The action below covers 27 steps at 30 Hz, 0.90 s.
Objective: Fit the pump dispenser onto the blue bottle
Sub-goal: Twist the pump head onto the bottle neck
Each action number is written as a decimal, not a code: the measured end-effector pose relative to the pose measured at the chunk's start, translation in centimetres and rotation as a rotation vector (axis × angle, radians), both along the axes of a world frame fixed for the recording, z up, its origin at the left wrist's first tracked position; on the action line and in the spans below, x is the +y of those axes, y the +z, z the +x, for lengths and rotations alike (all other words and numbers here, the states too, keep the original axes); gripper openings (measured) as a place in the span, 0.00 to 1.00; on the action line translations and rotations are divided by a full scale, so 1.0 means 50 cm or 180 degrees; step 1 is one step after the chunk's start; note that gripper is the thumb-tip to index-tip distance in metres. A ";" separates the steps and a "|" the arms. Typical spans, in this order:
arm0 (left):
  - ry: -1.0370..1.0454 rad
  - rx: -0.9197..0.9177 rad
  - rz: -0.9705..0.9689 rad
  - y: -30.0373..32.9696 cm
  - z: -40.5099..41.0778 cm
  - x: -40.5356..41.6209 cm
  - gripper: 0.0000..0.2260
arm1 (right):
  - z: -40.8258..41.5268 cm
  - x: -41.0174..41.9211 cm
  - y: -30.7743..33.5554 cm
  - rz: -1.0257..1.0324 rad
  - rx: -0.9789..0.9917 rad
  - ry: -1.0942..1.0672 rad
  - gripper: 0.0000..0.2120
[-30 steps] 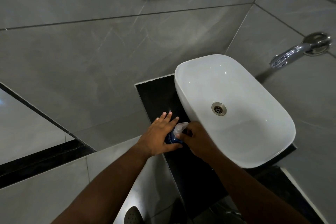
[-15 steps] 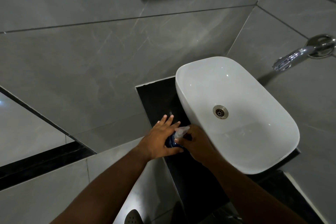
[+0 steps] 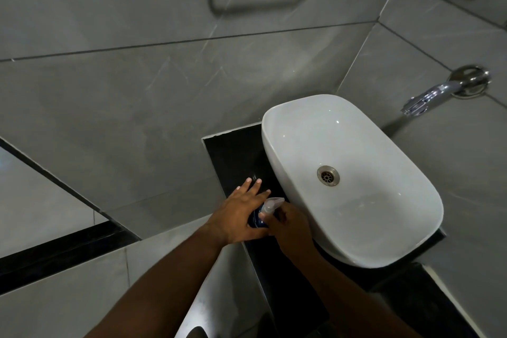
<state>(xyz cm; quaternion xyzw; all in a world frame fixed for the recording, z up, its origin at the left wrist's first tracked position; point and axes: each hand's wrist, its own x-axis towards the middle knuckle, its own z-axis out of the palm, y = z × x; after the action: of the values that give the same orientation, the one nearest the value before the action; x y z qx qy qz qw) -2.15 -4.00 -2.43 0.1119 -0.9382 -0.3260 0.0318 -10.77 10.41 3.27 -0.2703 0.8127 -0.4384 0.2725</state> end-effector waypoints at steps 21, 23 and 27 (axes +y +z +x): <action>0.0414 0.0030 0.0350 -0.025 -0.002 0.023 0.43 | -0.045 -0.127 0.147 0.3127 0.1218 0.2151 0.24; 0.0408 0.0069 0.0383 -0.020 -0.002 0.025 0.41 | -0.046 -0.087 0.156 0.2275 0.1307 0.2085 0.16; 0.0389 0.0111 0.0469 -0.011 -0.001 0.027 0.38 | -0.047 -0.037 0.162 0.1502 0.1409 0.1905 0.13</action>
<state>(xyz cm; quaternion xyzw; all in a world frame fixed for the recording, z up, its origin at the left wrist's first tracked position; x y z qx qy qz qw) -2.20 -2.62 -3.00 0.1653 -0.9024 -0.3934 0.0596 -13.11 8.55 11.35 -0.5115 0.8153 -0.0740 0.2610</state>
